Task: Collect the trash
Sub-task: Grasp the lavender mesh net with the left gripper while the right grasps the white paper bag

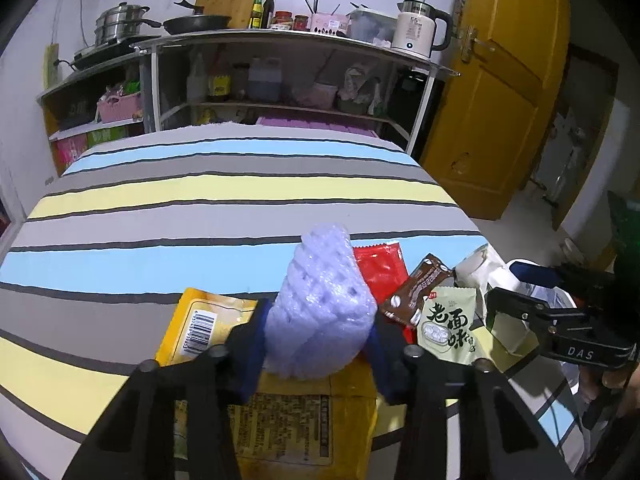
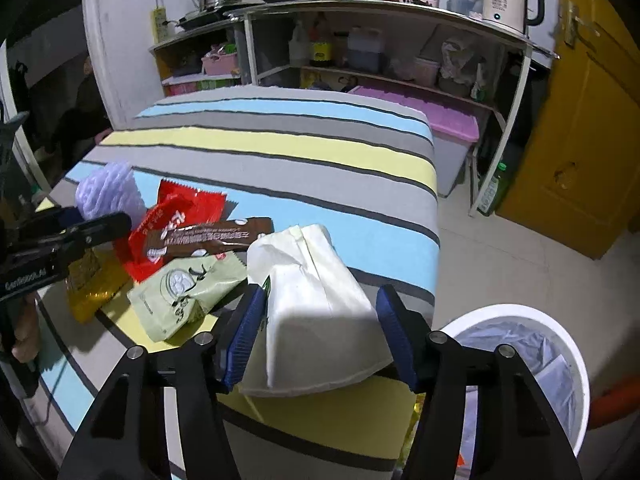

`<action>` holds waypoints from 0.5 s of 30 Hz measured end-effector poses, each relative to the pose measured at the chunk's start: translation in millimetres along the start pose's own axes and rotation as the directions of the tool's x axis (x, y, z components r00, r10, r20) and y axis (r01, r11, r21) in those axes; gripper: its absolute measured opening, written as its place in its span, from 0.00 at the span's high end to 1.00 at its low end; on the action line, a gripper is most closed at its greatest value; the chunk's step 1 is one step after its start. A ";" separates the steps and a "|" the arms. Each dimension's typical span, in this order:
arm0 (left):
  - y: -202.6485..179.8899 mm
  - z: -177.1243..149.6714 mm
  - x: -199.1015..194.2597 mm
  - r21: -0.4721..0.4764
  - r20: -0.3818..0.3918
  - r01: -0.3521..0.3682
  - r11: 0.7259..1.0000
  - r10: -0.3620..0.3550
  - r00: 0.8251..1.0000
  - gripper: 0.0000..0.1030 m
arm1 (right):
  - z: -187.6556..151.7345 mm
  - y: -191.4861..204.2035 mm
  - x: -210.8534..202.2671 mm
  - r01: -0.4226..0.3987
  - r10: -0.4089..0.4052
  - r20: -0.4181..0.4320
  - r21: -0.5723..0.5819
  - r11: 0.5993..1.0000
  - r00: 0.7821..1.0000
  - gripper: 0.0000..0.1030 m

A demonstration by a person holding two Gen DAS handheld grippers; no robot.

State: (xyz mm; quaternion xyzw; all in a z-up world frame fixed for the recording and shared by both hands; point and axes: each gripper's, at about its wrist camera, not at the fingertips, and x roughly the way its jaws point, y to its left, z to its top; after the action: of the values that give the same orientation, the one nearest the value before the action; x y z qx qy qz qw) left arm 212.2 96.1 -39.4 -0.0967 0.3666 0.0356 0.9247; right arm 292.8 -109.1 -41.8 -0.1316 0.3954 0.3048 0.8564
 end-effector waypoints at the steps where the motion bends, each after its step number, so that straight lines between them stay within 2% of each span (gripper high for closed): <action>1: -0.4 -0.2 -1.2 0.002 0.005 -0.005 1.000 0.005 1.000 0.66 | -0.3 0.7 -0.8 -0.007 0.007 -0.001 0.000 1.000 1.000 0.47; 6: -2.7 -1.9 -5.9 0.010 0.021 -0.013 1.000 0.013 1.000 0.74 | -3.1 3.7 -2.8 -0.022 0.022 0.000 -0.011 1.000 1.000 0.60; 15: -6.2 -3.1 -26.6 0.015 0.069 -0.007 1.000 0.006 0.998 0.76 | -8.9 6.4 -22.2 -0.012 0.010 0.043 0.026 1.000 0.999 0.63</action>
State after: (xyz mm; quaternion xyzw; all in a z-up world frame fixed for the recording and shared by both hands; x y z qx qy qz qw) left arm 191.6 89.5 -22.4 -0.0873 0.3352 0.0389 0.9373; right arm 272.3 -117.5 -30.7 -0.1116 0.3816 0.3071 0.8646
